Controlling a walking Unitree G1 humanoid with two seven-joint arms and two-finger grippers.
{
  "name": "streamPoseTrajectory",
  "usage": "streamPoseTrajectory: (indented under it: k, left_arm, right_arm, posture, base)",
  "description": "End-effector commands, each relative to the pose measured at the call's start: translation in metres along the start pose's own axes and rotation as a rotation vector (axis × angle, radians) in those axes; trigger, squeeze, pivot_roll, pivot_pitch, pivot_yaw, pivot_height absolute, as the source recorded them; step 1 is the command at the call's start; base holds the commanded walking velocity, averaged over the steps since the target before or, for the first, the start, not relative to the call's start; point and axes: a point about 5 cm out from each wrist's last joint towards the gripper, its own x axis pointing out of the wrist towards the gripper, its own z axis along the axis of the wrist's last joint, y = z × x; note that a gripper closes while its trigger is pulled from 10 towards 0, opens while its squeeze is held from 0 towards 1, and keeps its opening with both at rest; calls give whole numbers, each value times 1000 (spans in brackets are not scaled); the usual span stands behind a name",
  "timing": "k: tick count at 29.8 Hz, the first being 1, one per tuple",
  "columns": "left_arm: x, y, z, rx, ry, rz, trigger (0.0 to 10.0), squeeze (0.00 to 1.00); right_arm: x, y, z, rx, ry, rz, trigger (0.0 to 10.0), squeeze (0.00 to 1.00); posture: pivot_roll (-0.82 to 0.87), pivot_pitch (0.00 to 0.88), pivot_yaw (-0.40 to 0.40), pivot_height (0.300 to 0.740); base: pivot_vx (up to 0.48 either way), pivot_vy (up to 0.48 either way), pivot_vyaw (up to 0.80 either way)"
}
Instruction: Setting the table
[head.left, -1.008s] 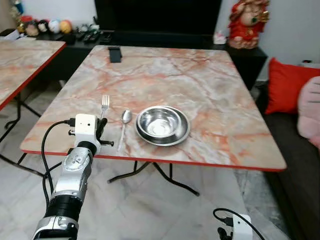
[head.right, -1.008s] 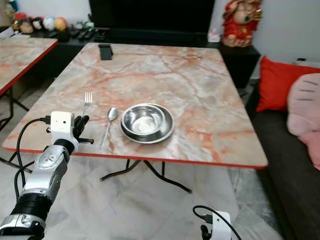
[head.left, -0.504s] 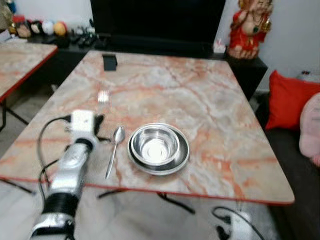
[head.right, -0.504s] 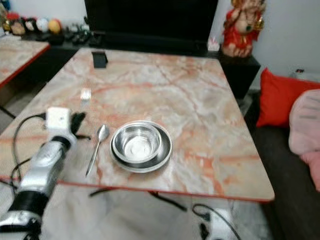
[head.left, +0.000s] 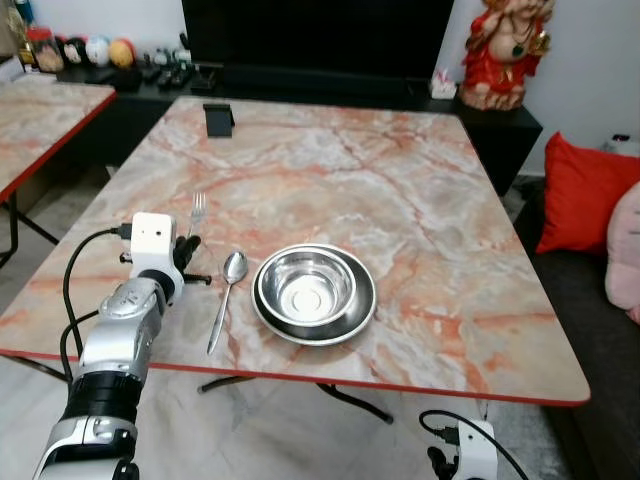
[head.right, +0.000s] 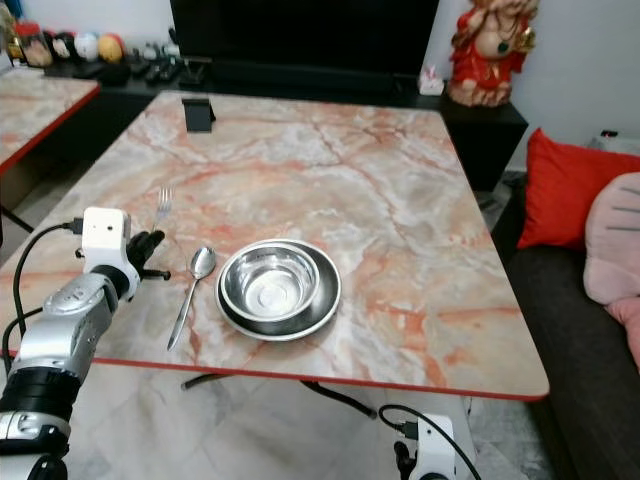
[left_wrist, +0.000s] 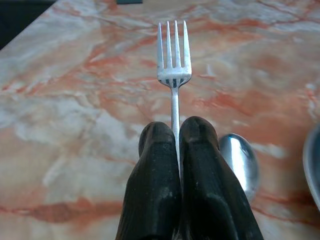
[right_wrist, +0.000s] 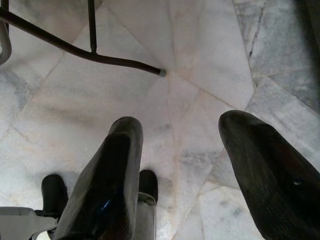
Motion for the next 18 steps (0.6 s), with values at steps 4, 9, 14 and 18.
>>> streamPoseTrajectory:
  k: [4, 9, 14, 18]
  left_arm:
    - [2, -8, -1, -24, 61, -56, 10000, 0]
    - [4, -13, -15, -1, 120, -20, 10000, 0]
    - [6, -13, -14, 24, 112, 30, 10000, 0]
    - [6, -11, -16, 40, 127, 46, 10000, 0]
  right_arm:
    - [0, -2, 0, -6, 8, -2, 10000, 0]
    - [0, -1, 0, -1, 7, -2, 10000, 0]
    - [0, -1, 0, 0, 10, -3, 10000, 0]
    - [0, -1, 0, 0, 11, -2, 10000, 0]
  posture:
    - [42, 0, -46, 740]
    - [34, 0, -41, 740]
    - [34, 0, -41, 740]
    - [33, 0, -37, 740]
  base:
    - [0, 0, 0]
    - [0, 0, 0]
    - [0, 0, 0]
    - [0, 0, 0]
